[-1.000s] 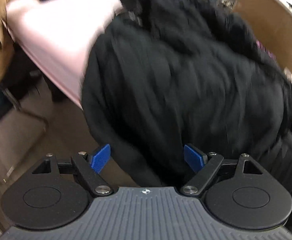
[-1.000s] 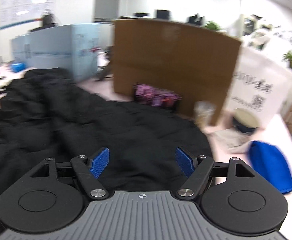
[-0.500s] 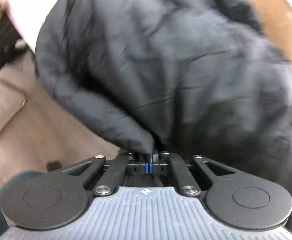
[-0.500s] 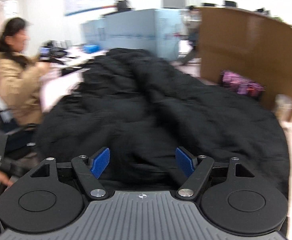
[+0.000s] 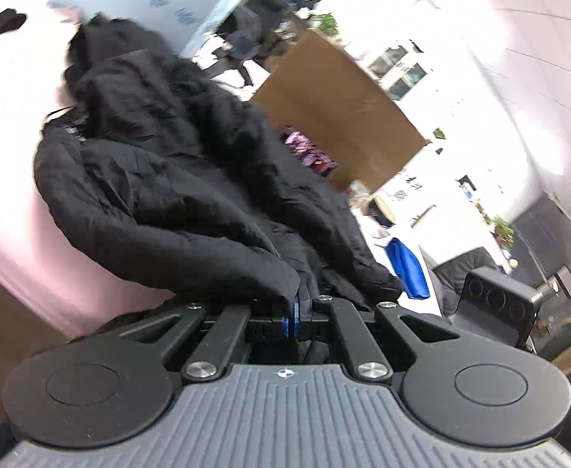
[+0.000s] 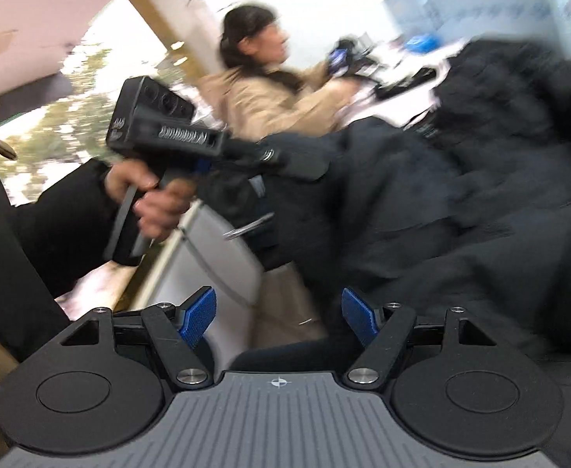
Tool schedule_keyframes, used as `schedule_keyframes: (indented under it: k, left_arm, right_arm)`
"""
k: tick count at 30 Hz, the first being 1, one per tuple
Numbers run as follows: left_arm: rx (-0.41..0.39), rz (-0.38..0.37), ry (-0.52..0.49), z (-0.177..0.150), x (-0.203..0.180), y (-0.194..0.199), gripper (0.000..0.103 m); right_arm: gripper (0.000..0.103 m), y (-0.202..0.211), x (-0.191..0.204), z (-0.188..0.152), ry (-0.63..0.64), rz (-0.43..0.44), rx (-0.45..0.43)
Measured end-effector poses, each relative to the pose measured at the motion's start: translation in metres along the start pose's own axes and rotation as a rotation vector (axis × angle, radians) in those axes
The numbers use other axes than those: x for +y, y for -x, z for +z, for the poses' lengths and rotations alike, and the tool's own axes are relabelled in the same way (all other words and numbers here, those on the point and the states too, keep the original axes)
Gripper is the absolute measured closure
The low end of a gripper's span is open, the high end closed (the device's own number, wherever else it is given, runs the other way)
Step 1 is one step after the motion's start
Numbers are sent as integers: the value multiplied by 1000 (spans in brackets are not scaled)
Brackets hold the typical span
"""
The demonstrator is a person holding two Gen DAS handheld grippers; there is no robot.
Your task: Fold clothes
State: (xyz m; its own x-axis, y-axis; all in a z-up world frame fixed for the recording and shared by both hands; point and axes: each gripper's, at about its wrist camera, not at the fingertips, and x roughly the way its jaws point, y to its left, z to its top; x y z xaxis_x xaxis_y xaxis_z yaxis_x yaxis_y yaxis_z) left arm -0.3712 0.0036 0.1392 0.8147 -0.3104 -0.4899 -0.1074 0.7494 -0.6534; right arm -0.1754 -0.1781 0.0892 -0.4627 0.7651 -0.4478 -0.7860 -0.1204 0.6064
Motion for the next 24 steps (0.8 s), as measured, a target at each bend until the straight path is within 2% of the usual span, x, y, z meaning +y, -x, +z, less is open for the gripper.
schedule_keyframes:
  k: [1, 2, 5, 6, 9, 10, 11, 12, 13, 14, 16, 17, 21, 23, 24]
  left_arm:
    - [-2, -4, 4, 2, -1, -3, 101]
    - [-22, -39, 26, 4, 1, 0, 101]
    - [-79, -133, 70, 12, 2, 8, 101]
    - [-104, -171, 80, 21, 0, 4, 101]
    - [-102, -190, 102, 42, 6, -23, 100]
    - [-91, -194, 96, 50, 4, -35, 100]
    - [-87, -198, 90, 53, 4, -38, 100]
    - [-72, -194, 74, 60, 3, -47, 100]
    - [-72, -175, 66, 66, 5, -52, 100]
    - [-73, -156, 58, 72, 7, -57, 100]
    - [-99, -142, 72, 80, 13, -58, 100]
    - [-112, -134, 78, 84, 16, -59, 100]
    - [-133, -30, 89, 102, 23, -76, 99]
    - [-127, 42, 98, 109, 27, -90, 98]
    - [-122, 76, 106, 113, 31, -100, 96]
  right_arm:
    - [33, -7, -1, 0, -3, 3, 10]
    - [33, -16, -1, 0, 10, -33, 31]
    - [33, -33, 9, 0, 166, -324, 64]
    - [33, -37, 11, 1, 185, -348, 66]
    - [28, -48, 14, 5, 202, -342, 62]
    - [35, -52, 15, 7, 208, -339, 60]
    - [50, -58, 16, 6, 234, -397, 50]
    - [92, -60, 14, 7, 230, -419, 49]
    - [96, -60, 11, 9, 213, -419, 52]
    - [96, -52, 8, 15, 168, -353, 46]
    - [96, -25, 10, 29, 109, -156, 3]
    - [96, -7, 7, 37, 80, -108, -36]
    - [96, 68, -11, 70, -43, 16, -211]
    - [96, 98, -32, 83, -117, 6, -300]
    - [93, 110, -43, 89, -146, -31, -331]
